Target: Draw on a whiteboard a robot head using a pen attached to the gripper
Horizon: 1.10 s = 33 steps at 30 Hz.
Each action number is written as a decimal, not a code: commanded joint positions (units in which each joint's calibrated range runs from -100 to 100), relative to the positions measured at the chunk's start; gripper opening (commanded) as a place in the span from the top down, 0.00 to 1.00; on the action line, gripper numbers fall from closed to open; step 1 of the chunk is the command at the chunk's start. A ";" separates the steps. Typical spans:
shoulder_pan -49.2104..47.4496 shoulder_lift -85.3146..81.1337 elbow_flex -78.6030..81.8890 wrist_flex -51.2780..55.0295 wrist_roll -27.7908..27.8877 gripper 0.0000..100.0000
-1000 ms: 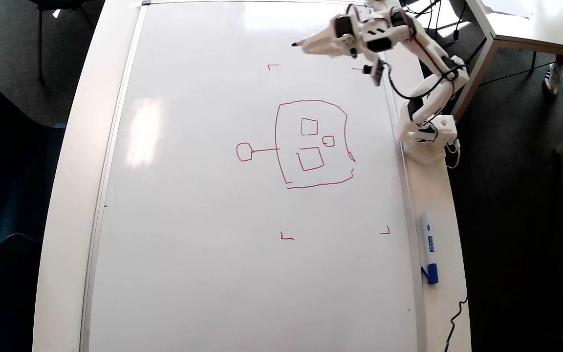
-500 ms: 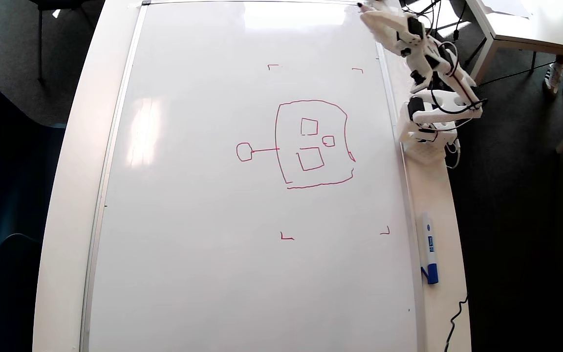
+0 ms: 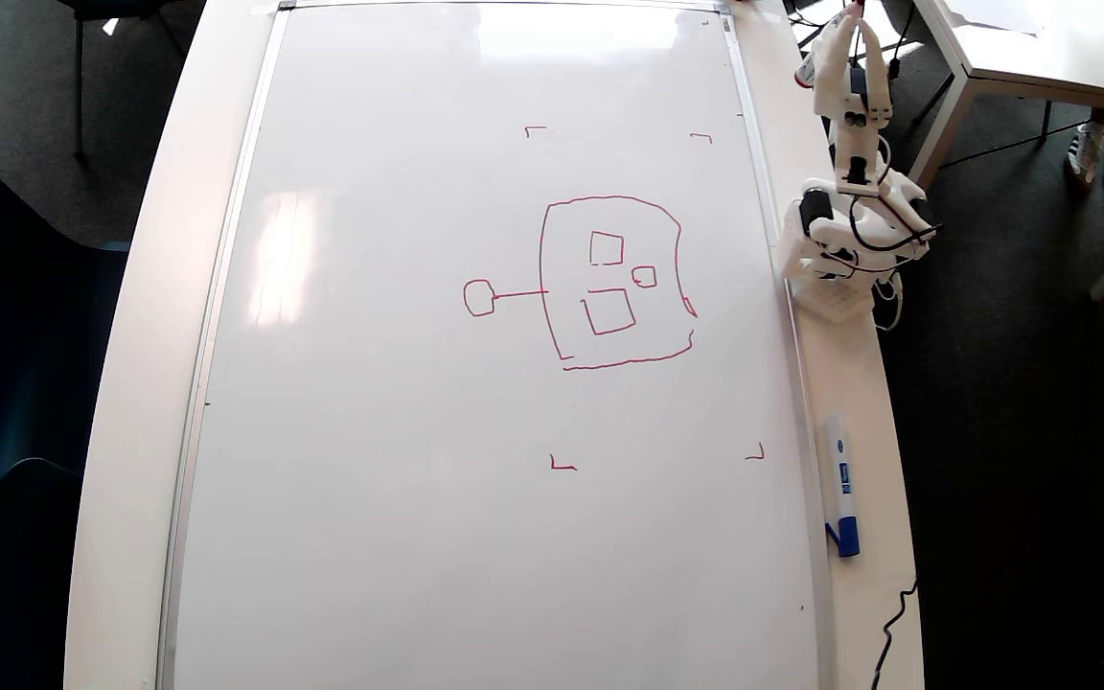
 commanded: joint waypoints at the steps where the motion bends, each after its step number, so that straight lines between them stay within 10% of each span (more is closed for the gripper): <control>1: 0.45 -0.27 7.67 -20.32 -0.04 0.99; 16: -0.14 -0.27 20.01 -53.59 -0.47 0.99; 33: -6.11 -0.27 20.01 -54.81 -0.14 0.99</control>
